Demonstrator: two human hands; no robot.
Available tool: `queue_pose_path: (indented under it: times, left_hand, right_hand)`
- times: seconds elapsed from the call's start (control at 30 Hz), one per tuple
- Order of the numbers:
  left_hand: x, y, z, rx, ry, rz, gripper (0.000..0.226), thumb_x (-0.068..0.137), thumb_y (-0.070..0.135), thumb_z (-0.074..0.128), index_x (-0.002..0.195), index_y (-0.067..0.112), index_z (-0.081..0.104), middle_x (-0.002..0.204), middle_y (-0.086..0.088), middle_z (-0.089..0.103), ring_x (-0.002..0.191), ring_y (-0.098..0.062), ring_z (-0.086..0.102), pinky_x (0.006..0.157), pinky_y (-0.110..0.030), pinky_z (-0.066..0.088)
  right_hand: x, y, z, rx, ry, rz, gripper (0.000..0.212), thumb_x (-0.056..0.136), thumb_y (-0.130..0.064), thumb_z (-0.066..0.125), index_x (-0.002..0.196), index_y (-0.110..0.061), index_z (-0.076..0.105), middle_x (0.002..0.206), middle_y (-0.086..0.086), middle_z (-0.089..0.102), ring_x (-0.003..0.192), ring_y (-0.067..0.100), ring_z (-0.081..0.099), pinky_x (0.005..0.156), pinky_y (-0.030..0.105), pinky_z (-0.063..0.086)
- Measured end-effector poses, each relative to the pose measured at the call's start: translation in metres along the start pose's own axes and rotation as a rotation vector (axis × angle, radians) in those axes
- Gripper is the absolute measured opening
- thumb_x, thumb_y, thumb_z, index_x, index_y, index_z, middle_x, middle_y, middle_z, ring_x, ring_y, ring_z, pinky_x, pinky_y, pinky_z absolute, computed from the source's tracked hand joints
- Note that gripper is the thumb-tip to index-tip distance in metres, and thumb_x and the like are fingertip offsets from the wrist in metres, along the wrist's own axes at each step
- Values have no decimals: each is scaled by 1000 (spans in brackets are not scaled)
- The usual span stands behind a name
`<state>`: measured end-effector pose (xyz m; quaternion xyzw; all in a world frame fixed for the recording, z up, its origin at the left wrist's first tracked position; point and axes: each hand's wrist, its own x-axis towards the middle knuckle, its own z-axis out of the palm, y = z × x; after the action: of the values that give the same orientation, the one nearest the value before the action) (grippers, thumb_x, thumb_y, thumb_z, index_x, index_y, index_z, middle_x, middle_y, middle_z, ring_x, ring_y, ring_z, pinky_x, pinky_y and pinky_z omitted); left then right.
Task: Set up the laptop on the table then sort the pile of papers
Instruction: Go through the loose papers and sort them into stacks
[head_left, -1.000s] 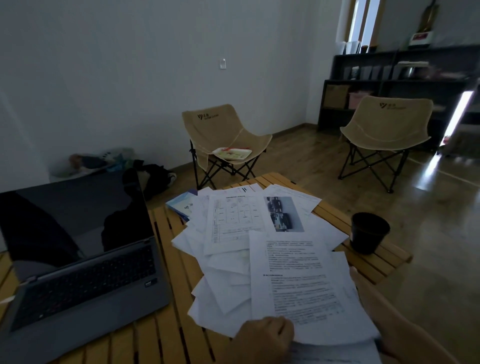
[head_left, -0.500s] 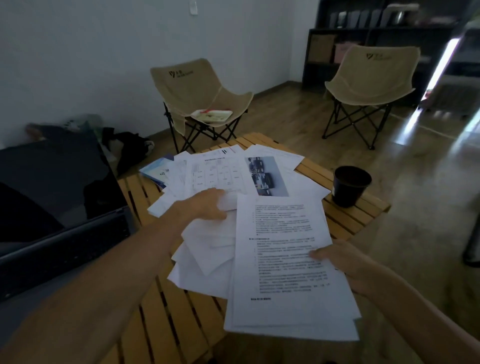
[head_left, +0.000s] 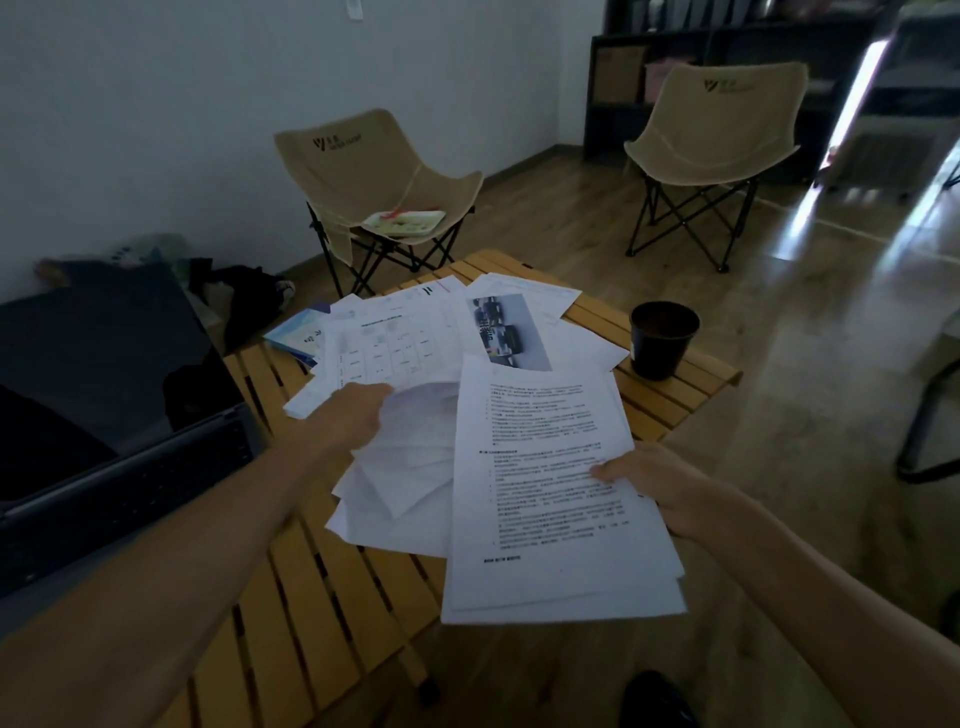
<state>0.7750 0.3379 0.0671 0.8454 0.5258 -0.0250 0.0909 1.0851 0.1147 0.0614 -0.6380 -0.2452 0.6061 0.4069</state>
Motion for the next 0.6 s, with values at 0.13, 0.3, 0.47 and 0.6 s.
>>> queue_pose_path:
  times: [0.13, 0.3, 0.47, 0.6]
  left_hand:
    - [-36, 25, -25, -100, 160, -69, 53, 98, 0, 39, 149, 15, 35, 141, -17, 49, 120, -33, 53, 97, -32, 42]
    - [-119, 118, -10, 9, 170, 220, 71, 95, -4, 36, 156, 22, 11, 160, -4, 22, 142, -24, 32, 114, -38, 32]
    - [-163, 180, 39, 197, -53, 364, 68, 97, 8, 42, 155, 15, 6, 159, -13, 17, 142, -31, 25, 115, -43, 27]
    - [-152, 172, 27, 78, -124, 436, 64, 94, 64, 35, 146, 27, 34, 148, -1, 41, 133, -23, 39, 111, -41, 30]
  right_hand:
    - [-4, 1, -3, 14, 11, 8, 37, 90, 4, 62, 126, -5, 61, 115, 19, 73, 104, 42, 70, 96, 63, 51]
    - [-6, 0, 1, 52, 144, -10, 27, 100, -23, 57, 121, -8, 63, 107, 17, 74, 99, 38, 71, 94, 54, 54]
    - [-2, -2, -1, 111, 105, -13, 50, 94, -61, 50, 125, -23, 62, 121, 9, 69, 114, 34, 65, 103, 54, 48]
    - [-1, 9, -2, -5, 94, -16, 31, 95, -11, 63, 125, -6, 64, 110, 15, 75, 103, 38, 71, 96, 59, 52]
